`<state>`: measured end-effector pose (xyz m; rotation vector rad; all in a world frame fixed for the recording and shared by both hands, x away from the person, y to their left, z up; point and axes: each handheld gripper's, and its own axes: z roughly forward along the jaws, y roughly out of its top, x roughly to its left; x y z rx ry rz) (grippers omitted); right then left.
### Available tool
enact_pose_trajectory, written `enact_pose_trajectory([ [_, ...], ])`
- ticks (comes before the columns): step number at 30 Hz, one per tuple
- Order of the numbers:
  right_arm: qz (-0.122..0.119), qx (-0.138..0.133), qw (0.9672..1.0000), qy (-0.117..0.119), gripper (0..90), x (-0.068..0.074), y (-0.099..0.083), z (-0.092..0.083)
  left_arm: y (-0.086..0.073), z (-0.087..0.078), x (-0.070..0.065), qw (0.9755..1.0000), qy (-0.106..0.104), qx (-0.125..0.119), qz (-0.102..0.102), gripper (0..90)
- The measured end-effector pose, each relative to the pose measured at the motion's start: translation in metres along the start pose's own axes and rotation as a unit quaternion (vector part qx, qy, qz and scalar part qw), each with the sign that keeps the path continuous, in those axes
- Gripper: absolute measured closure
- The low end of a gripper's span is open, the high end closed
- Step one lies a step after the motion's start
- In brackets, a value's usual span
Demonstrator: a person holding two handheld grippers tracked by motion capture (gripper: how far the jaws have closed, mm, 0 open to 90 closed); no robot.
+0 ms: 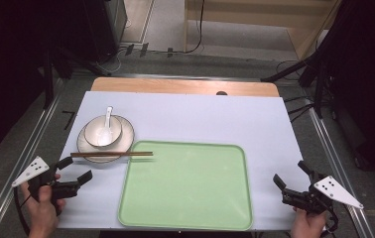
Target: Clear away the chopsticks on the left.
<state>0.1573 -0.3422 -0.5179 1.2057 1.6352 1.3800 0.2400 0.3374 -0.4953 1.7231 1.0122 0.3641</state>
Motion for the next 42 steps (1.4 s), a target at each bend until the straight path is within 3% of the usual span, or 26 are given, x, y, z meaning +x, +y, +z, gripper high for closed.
enact_pose_trajectory([
  [2,-0.003,0.000,1.0000,0.000,2.2,0.002,0.001,0.000,0.002,0.005,-0.008,0.9999,0.005,0.007,0.012,9.4],
  [3,-0.003,0.000,1.0000,0.000,2.2,0.002,0.001,0.000,0.004,0.007,-0.012,0.9997,0.007,0.013,0.018,9.4],
  [4,-0.008,0.001,1.0000,-0.003,2.2,0.004,0.002,0.000,0.007,0.012,-0.019,0.9993,0.021,0.019,0.025,20.5],
  [7,-0.009,0.000,1.0000,-0.004,2.2,0.005,0.002,0.000,0.011,0.019,-0.023,0.9989,0.028,0.034,0.016,46.5],
  [8,-0.009,0.000,1.0000,-0.005,2.2,0.006,0.003,0.000,0.015,0.030,-0.025,0.9975,0.038,0.059,0.008,57.5],
  [9,-0.009,0.000,1.0000,-0.005,2.2,0.006,0.003,0.000,0.015,0.030,-0.025,0.9975,0.038,0.059,0.008,65.3],
  [11,-0.008,0.000,0.9999,-0.006,2.2,0.006,0.003,0.001,0.021,0.046,-0.027,0.9955,0.034,0.089,-0.001,79.8],
  [13,-0.009,0.002,0.9999,-0.004,2.2,0.007,0.003,0.002,0.025,0.055,-0.029,0.9945,0.027,0.101,0.003,88.3],
  [18,-0.011,0.007,0.9999,-0.003,2.2,0.008,0.002,0.003,0.031,0.071,-0.034,0.9919,0.036,0.121,0.017,90.0],
  [22,-0.009,0.011,0.9999,-0.001,2.2,0.008,0.001,0.004,0.035,0.085,-0.037,0.9891,0.038,0.141,0.022,90.0],
  [27,-0.010,0.013,0.9999,0.000,2.2,0.009,0.001,0.003,0.034,0.095,-0.037,0.9875,0.045,0.150,0.021,90.0],
  [42,-0.004,0.020,0.9998,0.003,2.4,0.009,-0.001,0.005,0.043,0.121,-0.035,0.9865,0.077,0.143,0.022,90.0],
])
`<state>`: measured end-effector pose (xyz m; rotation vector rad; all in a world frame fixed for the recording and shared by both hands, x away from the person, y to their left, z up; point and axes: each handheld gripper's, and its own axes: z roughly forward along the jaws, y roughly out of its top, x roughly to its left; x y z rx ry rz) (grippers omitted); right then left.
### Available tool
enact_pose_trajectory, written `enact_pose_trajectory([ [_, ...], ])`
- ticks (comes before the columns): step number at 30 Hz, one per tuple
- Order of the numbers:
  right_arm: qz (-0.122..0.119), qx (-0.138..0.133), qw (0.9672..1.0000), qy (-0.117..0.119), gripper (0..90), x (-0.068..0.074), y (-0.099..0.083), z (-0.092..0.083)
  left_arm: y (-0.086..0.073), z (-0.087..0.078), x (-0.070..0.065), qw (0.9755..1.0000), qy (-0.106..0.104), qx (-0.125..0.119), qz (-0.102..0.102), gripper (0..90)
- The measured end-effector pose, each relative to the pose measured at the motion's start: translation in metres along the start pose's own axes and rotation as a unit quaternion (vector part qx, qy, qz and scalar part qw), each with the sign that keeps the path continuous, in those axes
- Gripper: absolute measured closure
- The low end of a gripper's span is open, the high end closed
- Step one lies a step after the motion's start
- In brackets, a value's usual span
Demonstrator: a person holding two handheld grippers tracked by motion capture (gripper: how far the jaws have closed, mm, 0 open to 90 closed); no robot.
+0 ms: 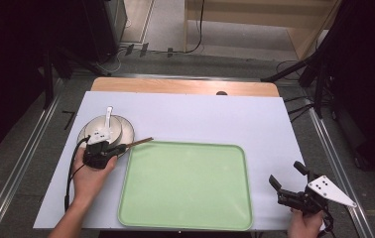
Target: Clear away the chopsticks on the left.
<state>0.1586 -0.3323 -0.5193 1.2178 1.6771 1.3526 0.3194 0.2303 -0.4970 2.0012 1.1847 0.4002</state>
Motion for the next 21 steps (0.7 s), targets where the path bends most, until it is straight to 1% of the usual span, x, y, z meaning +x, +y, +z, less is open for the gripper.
enact_pose_trajectory([
  [3,0.000,0.001,1.0000,0.001,2.4,0.000,0.000,0.001,0.002,0.002,-0.001,1.0000,0.006,0.000,0.001,90.0],
  [7,-0.001,0.004,1.0000,0.003,2.5,0.000,-0.001,0.001,0.005,0.008,-0.004,0.9997,0.023,-0.003,0.002,90.0],
  [9,-0.001,0.005,1.0000,0.004,2.5,0.000,-0.001,0.002,0.006,0.010,-0.004,0.9997,0.025,-0.003,0.001,90.0],
  [12,-0.001,0.006,1.0000,0.005,2.5,0.001,-0.001,0.002,0.005,0.012,-0.004,0.9997,0.024,-0.001,0.009,90.0],
  [13,-0.001,0.007,1.0000,0.005,2.6,0.001,-0.001,0.003,0.004,0.009,-0.003,0.9998,0.020,-0.003,0.009,84.6],
  [14,-0.001,0.007,1.0000,0.005,2.6,0.001,-0.001,0.003,0.005,0.005,-0.002,0.9998,0.015,-0.007,0.008,84.6],
  [15,0.000,0.007,1.0000,0.006,2.7,0.001,-0.001,0.003,0.005,-0.001,0.000,0.9999,0.009,-0.014,0.003,82.8],
  [17,-0.002,0.006,1.0000,0.007,3.0,0.000,-0.001,0.003,0.005,-0.011,0.004,0.9998,-0.009,-0.018,0.000,81.1],
  [19,-0.002,0.006,1.0000,0.007,3.3,0.000,-0.001,0.003,0.004,-0.021,0.008,0.9996,-0.022,-0.018,0.002,80.3],
  [20,-0.001,0.006,1.0000,0.008,3.4,0.000,-0.001,0.003,0.002,-0.027,0.011,0.9992,-0.036,-0.019,0.002,80.1],
  [21,0.000,0.007,0.9999,0.009,3.8,0.000,-0.001,0.003,0.001,-0.030,0.013,0.9991,-0.040,-0.017,0.001,80.1],
])
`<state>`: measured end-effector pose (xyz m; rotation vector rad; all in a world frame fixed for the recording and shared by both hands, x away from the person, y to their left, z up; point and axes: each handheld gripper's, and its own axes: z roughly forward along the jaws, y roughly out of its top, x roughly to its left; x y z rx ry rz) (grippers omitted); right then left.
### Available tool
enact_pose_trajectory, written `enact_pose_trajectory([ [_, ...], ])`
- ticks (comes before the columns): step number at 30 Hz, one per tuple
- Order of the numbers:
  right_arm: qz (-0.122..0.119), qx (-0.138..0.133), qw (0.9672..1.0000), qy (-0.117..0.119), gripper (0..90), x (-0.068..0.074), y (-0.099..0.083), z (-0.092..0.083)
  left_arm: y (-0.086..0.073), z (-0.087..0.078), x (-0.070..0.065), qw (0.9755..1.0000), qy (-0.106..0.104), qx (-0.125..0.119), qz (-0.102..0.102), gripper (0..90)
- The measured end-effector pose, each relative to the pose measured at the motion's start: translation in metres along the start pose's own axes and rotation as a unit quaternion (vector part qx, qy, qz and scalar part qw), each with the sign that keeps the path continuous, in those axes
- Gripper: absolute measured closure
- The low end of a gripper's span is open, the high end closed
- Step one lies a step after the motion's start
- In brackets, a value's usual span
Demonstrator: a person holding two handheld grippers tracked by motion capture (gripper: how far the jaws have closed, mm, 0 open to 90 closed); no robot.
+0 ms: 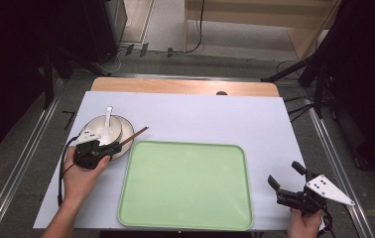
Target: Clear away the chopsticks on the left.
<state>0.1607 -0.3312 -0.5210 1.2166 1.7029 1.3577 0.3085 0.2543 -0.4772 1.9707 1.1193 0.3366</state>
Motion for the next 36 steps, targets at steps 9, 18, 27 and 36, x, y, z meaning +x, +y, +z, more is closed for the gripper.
enact_pose_trajectory([
  [9,-0.001,0.002,1.0000,0.000,12.9,0.000,0.000,-0.001,-0.012,-0.029,0.026,0.9997,0.005,0.025,0.002,83.2],
  [18,-0.003,0.004,1.0000,0.000,13.0,0.000,0.000,0.000,-0.015,-0.022,0.028,0.9986,0.017,0.047,0.017,82.1],
  [27,-0.003,0.004,1.0000,0.001,12.9,0.000,0.000,0.000,-0.016,-0.020,0.025,0.9982,0.017,0.051,0.025,81.8],
  [36,0.000,0.005,1.0000,0.001,13.0,-0.001,-0.001,0.000,-0.017,-0.014,0.022,0.9968,0.020,0.068,0.037,81.3],
])
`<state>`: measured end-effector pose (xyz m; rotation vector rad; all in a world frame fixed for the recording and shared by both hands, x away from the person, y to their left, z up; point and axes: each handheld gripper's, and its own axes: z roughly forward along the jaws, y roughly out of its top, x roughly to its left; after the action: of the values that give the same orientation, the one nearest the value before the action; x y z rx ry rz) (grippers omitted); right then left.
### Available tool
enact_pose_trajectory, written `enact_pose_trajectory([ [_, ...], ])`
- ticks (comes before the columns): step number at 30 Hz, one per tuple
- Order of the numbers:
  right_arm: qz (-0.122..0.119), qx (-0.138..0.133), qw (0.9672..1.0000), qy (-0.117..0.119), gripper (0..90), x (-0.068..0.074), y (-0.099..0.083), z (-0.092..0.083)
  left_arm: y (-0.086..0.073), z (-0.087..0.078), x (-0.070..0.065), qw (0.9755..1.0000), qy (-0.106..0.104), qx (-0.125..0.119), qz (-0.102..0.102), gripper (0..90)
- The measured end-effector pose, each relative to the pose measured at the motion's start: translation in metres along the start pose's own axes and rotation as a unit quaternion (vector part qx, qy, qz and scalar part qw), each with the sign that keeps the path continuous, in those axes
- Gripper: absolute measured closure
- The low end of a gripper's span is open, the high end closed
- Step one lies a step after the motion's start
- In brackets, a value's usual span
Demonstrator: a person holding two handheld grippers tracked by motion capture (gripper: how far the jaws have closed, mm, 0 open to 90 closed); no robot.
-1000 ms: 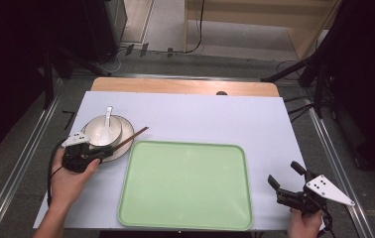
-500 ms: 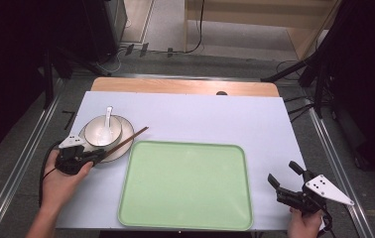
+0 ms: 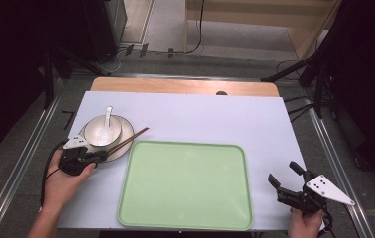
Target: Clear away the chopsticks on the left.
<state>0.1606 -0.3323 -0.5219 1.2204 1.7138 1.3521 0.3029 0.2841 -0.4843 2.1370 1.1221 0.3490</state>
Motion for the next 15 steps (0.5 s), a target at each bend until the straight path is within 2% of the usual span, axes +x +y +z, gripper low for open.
enact_pose_trajectory([
  [8,0.000,0.002,1.0000,0.000,12.9,0.0001,-0.0002,0.0003,0.0007,0.0074,-0.0019,0.9999,-0.007,0.008,0.003,80.3],
  [11,-0.001,0.002,1.0000,0.000,12.9,0.0000,-0.0003,0.0006,0.0011,0.0084,-0.0020,0.9998,-0.014,0.007,0.010,81.6],
  [12,-0.001,0.002,1.0000,0.000,13.0,0.0000,-0.0003,0.0006,0.0011,0.0083,-0.0028,0.9998,-0.015,0.006,0.012,84.9],
  [15,-0.001,0.003,1.0000,0.000,13.0,0.0003,-0.0002,0.0005,0.0017,0.0077,-0.0059,0.9997,-0.005,0.007,0.021,85.5],
])
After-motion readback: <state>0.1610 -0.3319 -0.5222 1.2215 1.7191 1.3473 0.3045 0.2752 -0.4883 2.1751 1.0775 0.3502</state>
